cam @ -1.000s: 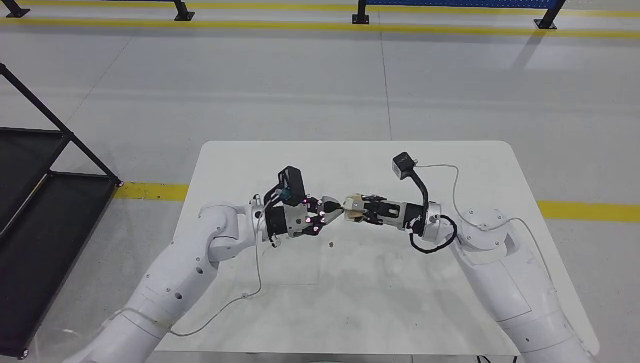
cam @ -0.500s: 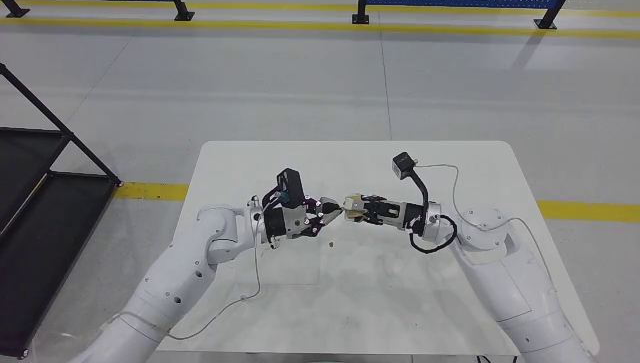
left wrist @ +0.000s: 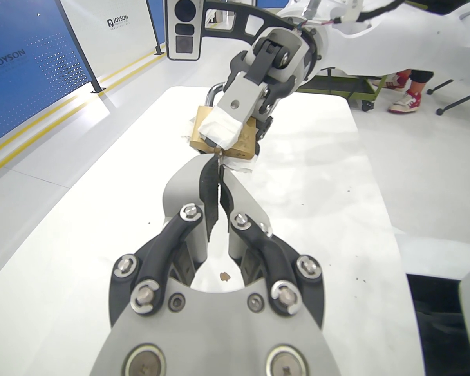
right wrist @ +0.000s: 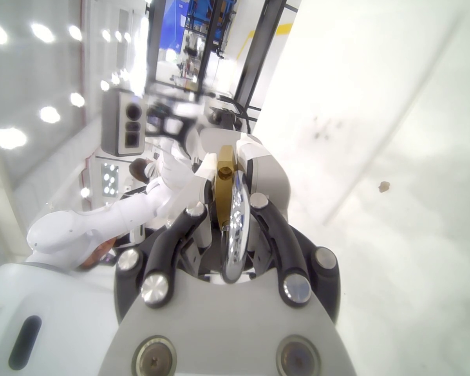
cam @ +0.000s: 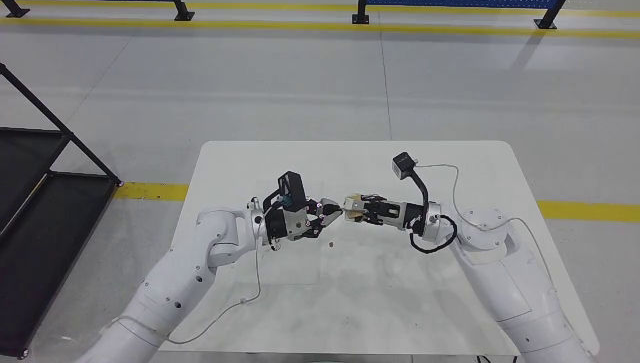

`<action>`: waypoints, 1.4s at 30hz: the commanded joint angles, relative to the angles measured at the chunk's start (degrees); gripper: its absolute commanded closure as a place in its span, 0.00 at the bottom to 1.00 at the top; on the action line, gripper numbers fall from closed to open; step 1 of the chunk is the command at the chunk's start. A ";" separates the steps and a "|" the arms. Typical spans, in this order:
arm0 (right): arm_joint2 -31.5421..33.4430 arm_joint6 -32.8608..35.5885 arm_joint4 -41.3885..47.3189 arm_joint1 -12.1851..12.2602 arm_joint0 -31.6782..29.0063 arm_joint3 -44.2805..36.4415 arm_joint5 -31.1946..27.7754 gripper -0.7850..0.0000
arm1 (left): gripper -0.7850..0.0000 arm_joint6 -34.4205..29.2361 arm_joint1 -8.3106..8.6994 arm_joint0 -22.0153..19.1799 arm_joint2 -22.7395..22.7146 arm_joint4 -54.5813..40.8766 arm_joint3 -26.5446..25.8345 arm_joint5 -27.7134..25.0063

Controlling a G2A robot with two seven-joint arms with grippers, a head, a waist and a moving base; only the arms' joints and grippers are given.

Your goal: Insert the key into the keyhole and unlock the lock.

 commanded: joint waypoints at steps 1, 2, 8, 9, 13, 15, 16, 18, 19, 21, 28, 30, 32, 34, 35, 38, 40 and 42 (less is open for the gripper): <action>0.00 0.00 0.00 0.00 0.00 0.00 0.00 1.00 | 1.00 -0.12 0.00 0.08 -0.03 0.29 -0.04 0.24; 0.00 0.00 0.00 0.00 0.00 0.00 0.00 1.00 | 1.00 -0.13 -0.01 0.15 -0.03 0.38 -0.12 0.38; 0.00 0.00 0.00 0.00 0.00 0.00 0.00 1.00 | 1.00 0.39 -0.01 0.57 -0.23 1.21 -0.44 0.99; 0.00 0.00 0.00 0.00 0.00 0.00 0.00 1.00 | 1.00 0.52 0.00 0.64 -0.28 1.22 -0.46 0.94; 0.00 0.00 0.00 0.00 0.00 0.00 0.00 1.00 | 1.00 0.97 0.04 0.96 -0.58 1.48 -0.63 0.78; 0.00 0.00 0.00 0.00 0.00 0.00 0.00 1.00 | 1.00 1.05 0.07 1.08 -0.70 1.63 -0.73 0.72; 0.00 0.00 0.00 0.00 0.00 0.00 0.00 1.00 | 1.00 1.18 0.07 1.16 -0.76 1.65 -0.74 0.74; 0.00 0.00 0.00 0.00 0.00 0.00 0.00 1.00 | 1.00 1.28 0.08 1.25 -0.84 1.80 -0.81 0.71; 0.00 0.00 0.00 0.00 0.00 0.00 0.00 1.00 | 1.00 1.31 0.09 1.29 -0.89 1.90 -0.82 0.77; 0.00 0.00 0.00 0.00 0.00 0.00 0.00 1.00 | 1.00 1.37 0.09 1.36 -0.94 2.09 -0.94 0.83; 0.00 0.00 0.00 0.00 0.00 0.00 0.00 1.00 | 0.69 1.86 0.11 1.80 -1.26 2.85 -1.15 1.36; 0.00 0.00 0.00 0.00 0.00 0.00 0.00 1.00 | 0.38 2.02 0.13 2.00 -1.40 3.19 -1.29 1.63; 0.00 0.00 0.00 0.00 0.00 0.00 0.00 1.00 | 0.00 2.39 0.16 2.30 -1.61 3.50 -1.30 1.96; 0.00 0.00 0.00 0.00 0.00 0.00 0.00 1.00 | 0.00 2.70 0.19 2.63 -1.93 3.63 -1.23 2.47; 0.00 0.00 0.00 0.00 0.00 0.00 0.00 1.00 | 0.00 2.79 0.22 2.80 -2.08 3.70 -1.24 2.63; 0.00 0.00 0.00 0.00 0.00 0.00 0.00 1.00 | 0.00 3.10 0.31 3.32 -2.61 3.87 -1.27 2.85; 0.00 0.00 0.00 0.00 0.00 0.00 0.00 1.00 | 0.00 3.30 0.39 3.73 -3.14 3.70 -1.09 2.98; 0.00 0.00 0.00 0.00 0.00 0.00 0.00 1.00 | 0.00 3.58 0.48 4.19 -3.73 3.21 -0.98 2.96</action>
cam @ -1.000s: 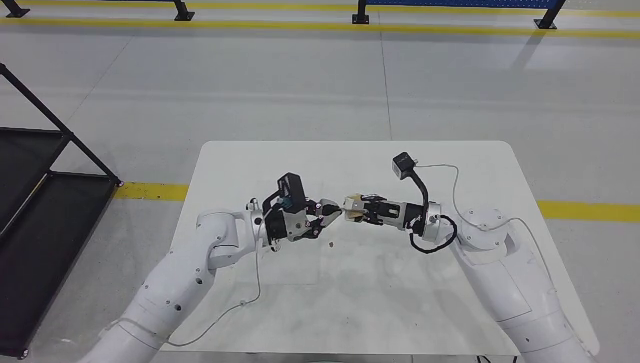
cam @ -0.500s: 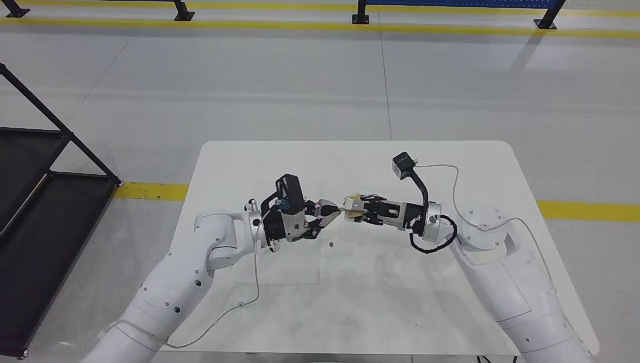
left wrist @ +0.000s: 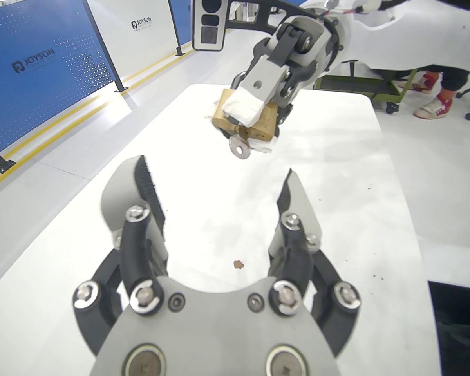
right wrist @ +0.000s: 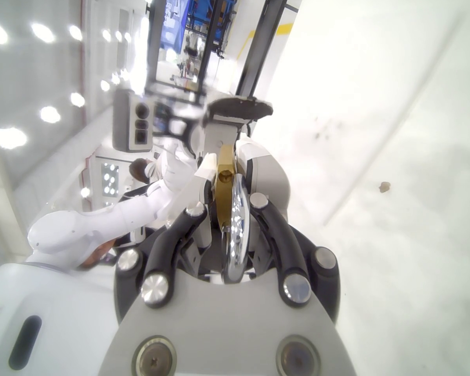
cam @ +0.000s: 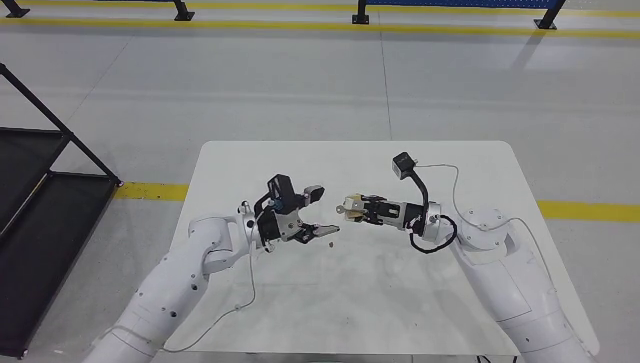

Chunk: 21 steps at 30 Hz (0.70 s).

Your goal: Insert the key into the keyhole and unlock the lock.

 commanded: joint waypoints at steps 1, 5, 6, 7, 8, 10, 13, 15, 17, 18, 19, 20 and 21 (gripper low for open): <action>0.00 0.00 0.00 0.00 0.00 0.00 0.00 1.00 | 0.00 0.27 0.10 0.40 -0.60 -0.32 -0.04 -0.06; 0.00 0.00 0.00 0.00 0.00 0.00 0.00 1.00 | 0.00 1.33 0.40 1.80 -2.19 -0.62 -0.54 -0.47; 0.00 0.00 0.00 0.00 0.00 0.00 0.00 1.00 | 0.00 1.61 0.49 2.22 -2.60 -0.59 -0.54 -0.56; 0.00 0.00 0.00 0.00 0.00 0.00 0.00 1.00 | 0.00 2.08 0.56 2.66 -3.02 -0.74 -0.53 -0.63; 0.00 0.00 0.00 0.00 0.00 0.00 0.00 1.00 | 0.00 2.50 0.64 3.07 -3.44 -0.76 -0.45 -0.84; 0.00 0.00 0.00 0.00 0.00 0.00 0.00 1.00 | 0.00 3.25 0.79 3.74 -4.25 -0.57 -0.24 -0.98; 0.00 0.00 0.00 0.00 0.00 0.00 0.00 1.00 | 0.00 5.03 0.98 4.66 -5.42 -0.40 0.20 -1.46; 0.00 0.00 0.00 0.00 0.00 0.00 0.00 1.00 | 0.00 6.22 1.12 5.16 -6.17 -0.18 0.64 -2.09; 0.00 0.00 0.00 0.00 0.00 0.00 0.00 1.00 | 0.00 7.69 1.24 5.56 -6.97 -0.11 1.32 -2.71; 0.00 0.00 0.00 0.00 0.00 0.00 0.00 1.00 | 0.00 8.30 1.30 5.68 -7.31 0.08 1.69 -3.05; 0.00 0.00 0.00 0.00 0.00 0.00 0.00 1.00 | 0.00 9.12 1.35 5.80 -7.65 0.09 2.15 -3.36; 0.00 0.00 0.00 0.00 0.00 0.00 0.00 1.00 | 0.00 9.81 1.39 5.88 -7.92 0.22 2.60 -3.69; 0.00 0.00 0.00 0.00 0.00 0.00 0.00 1.00 | 0.00 10.44 1.43 5.89 -8.15 0.43 3.03 -3.97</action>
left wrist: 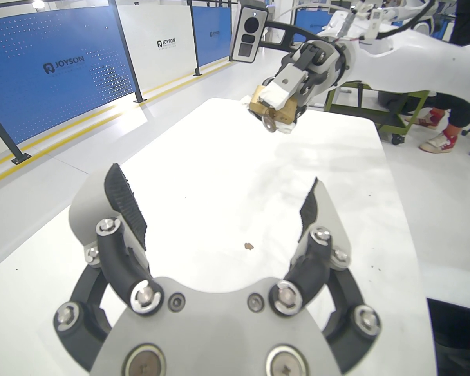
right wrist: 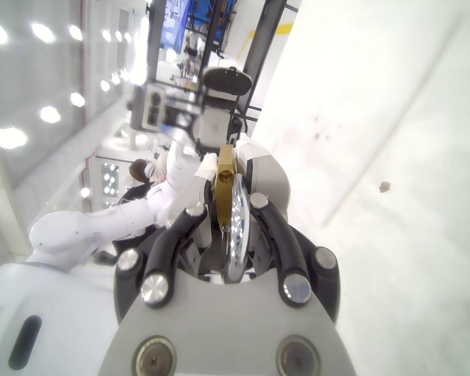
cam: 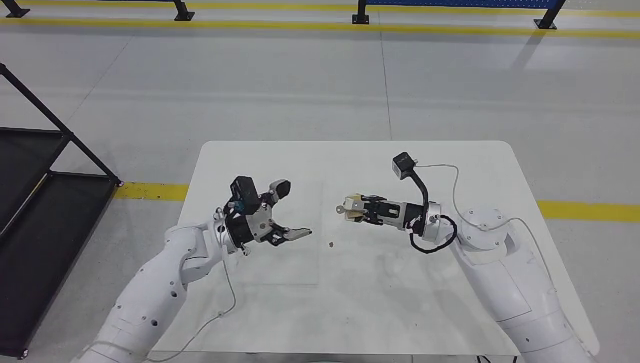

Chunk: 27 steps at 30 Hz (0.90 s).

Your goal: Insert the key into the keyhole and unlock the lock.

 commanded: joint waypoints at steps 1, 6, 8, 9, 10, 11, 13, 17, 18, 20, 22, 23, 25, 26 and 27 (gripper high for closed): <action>0.00 0.00 0.00 0.00 0.00 0.00 0.00 1.00 | 0.00 1.14 0.05 -0.01 -0.32 0.49 0.80 -0.47; 0.00 0.00 0.00 0.00 0.00 0.00 0.00 1.00 | 0.00 4.37 0.12 -0.39 -0.86 1.56 3.06 -1.76; 0.00 0.00 0.00 0.00 0.00 0.00 0.00 1.00 | 0.00 5.53 0.16 -0.43 -1.07 2.20 3.73 -2.12; 0.00 0.00 0.00 0.00 0.00 0.00 0.00 1.00 | 0.00 6.16 0.17 -0.37 -1.11 2.47 4.02 -2.32; 0.00 0.00 0.00 0.00 0.00 0.00 0.00 1.00 | 0.00 6.70 0.19 -0.36 -1.17 2.90 4.33 -2.48; 0.00 0.00 0.00 0.00 0.00 0.00 0.00 1.00 | 0.00 7.39 0.19 -0.35 -1.22 3.17 4.64 -2.66; 0.00 0.00 0.00 0.00 0.00 0.00 0.00 1.00 | 0.00 9.04 0.20 -0.29 -1.39 3.47 5.46 -2.88; 0.00 0.00 0.00 0.00 0.00 0.00 0.00 1.00 | 0.00 9.84 0.21 -0.15 -1.50 3.67 6.07 -2.91; 0.00 0.00 0.00 0.00 0.00 0.00 0.00 1.00 | 0.00 9.84 0.21 -0.15 -1.50 3.67 6.07 -2.91; 0.00 0.00 0.00 0.00 0.00 0.00 0.00 1.00 | 0.00 9.84 0.21 -0.15 -1.50 3.67 6.07 -2.91; 0.00 0.00 0.00 0.00 0.00 0.00 0.00 1.00 | 0.00 9.84 0.21 -0.15 -1.50 3.67 6.07 -2.91; 0.00 0.00 0.00 0.00 0.00 0.00 0.00 1.00 | 0.00 9.84 0.21 -0.15 -1.50 3.67 6.07 -2.91; 0.00 0.00 0.00 0.00 0.00 0.00 0.00 1.00 | 0.00 9.84 0.21 -0.15 -1.50 3.67 6.07 -2.91; 0.00 0.00 0.00 0.00 0.00 0.00 0.00 1.00 | 0.00 9.84 0.21 -0.15 -1.50 3.67 6.07 -2.91; 0.00 0.00 0.00 0.00 0.00 0.00 0.00 1.00 | 0.00 9.84 0.21 -0.15 -1.50 3.67 6.07 -2.91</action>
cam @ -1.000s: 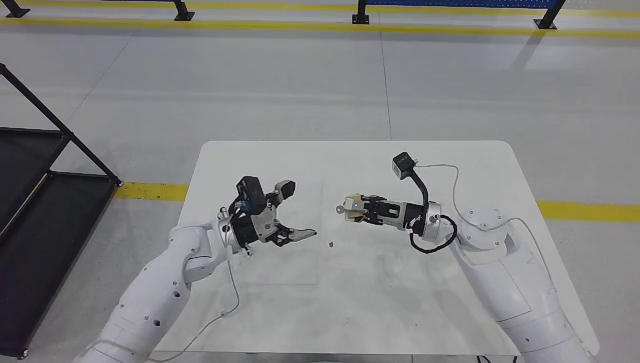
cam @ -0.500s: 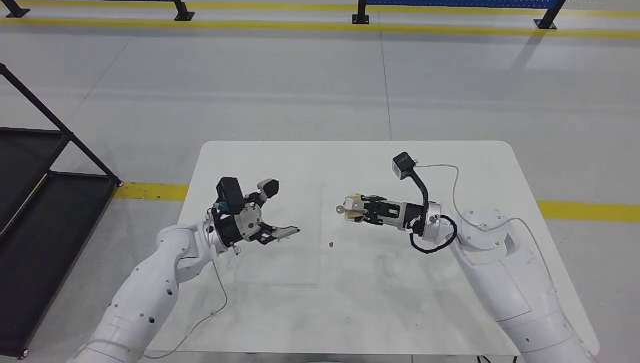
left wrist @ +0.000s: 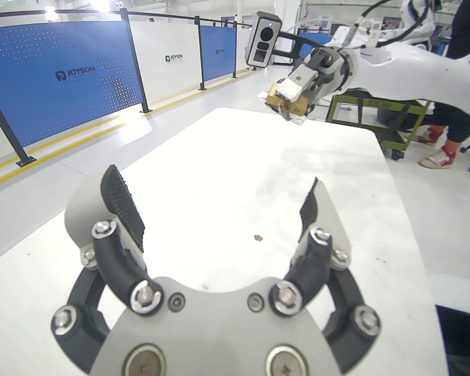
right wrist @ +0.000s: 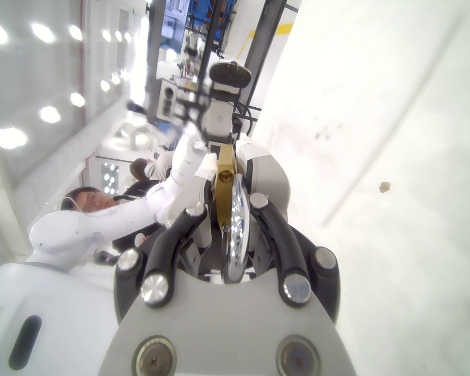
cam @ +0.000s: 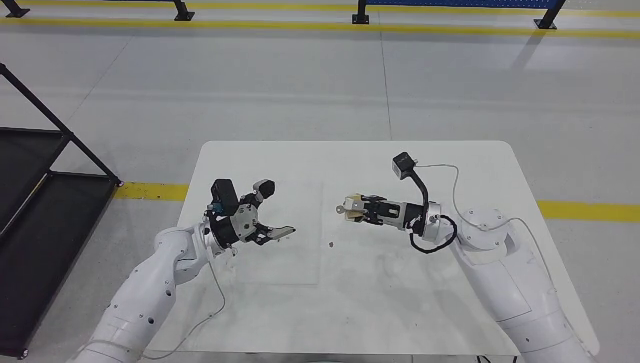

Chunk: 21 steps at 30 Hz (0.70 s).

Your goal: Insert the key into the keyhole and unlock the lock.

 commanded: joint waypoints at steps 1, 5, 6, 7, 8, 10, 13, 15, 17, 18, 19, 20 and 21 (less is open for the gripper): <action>0.00 0.00 0.00 0.00 0.00 0.00 0.00 1.00 | 0.00 0.00 0.00 0.00 0.00 0.00 0.00 0.00; -0.51 -2.50 -3.37 0.06 -0.24 -0.04 2.48 1.00 | 0.00 0.00 0.00 0.00 0.00 0.00 0.00 0.00; -0.70 -3.54 -5.80 0.14 -0.04 0.27 4.21 1.00 | 0.00 0.00 0.00 0.00 0.00 0.00 0.00 0.00; -1.02 -4.45 -7.38 0.15 0.05 -0.07 5.38 1.00 | 0.00 0.00 0.00 0.00 0.00 0.00 0.00 0.00; -1.35 -5.19 -8.94 0.17 0.04 -0.04 6.49 1.00 | 0.00 0.00 0.00 0.00 0.00 0.00 0.00 0.00; -2.23 -7.21 -12.81 0.17 0.22 -0.31 8.82 1.00 | 0.00 0.00 0.00 0.00 0.00 0.00 0.00 0.00; -3.91 -9.36 -16.82 -0.01 0.51 0.43 11.20 1.00 | 0.00 0.00 0.00 0.00 0.00 0.00 0.00 0.00; -5.18 -10.65 -19.18 -0.21 0.88 1.07 12.52 1.00 | 0.00 0.00 0.00 0.00 0.00 0.00 0.00 0.00; -6.54 -11.84 -21.53 -0.46 1.37 2.02 13.91 1.00 | 0.00 0.00 0.00 0.00 0.00 0.00 0.00 0.00; -7.21 -12.24 -22.16 -0.61 1.55 2.46 14.20 1.00 | 0.00 0.00 0.00 0.00 0.00 0.00 0.00 0.00; -7.71 -12.55 -22.33 -0.76 1.74 2.95 14.24 1.00 | 0.00 0.00 0.00 0.00 0.00 0.00 0.00 0.00; -8.21 -12.62 -22.34 -0.91 1.93 3.53 14.14 1.00 | 0.00 0.00 0.00 0.00 0.00 0.00 0.00 0.00; -8.66 -12.78 -22.35 -1.07 2.14 4.22 13.99 1.00 | 0.00 0.00 0.00 0.00 0.00 0.00 0.00 0.00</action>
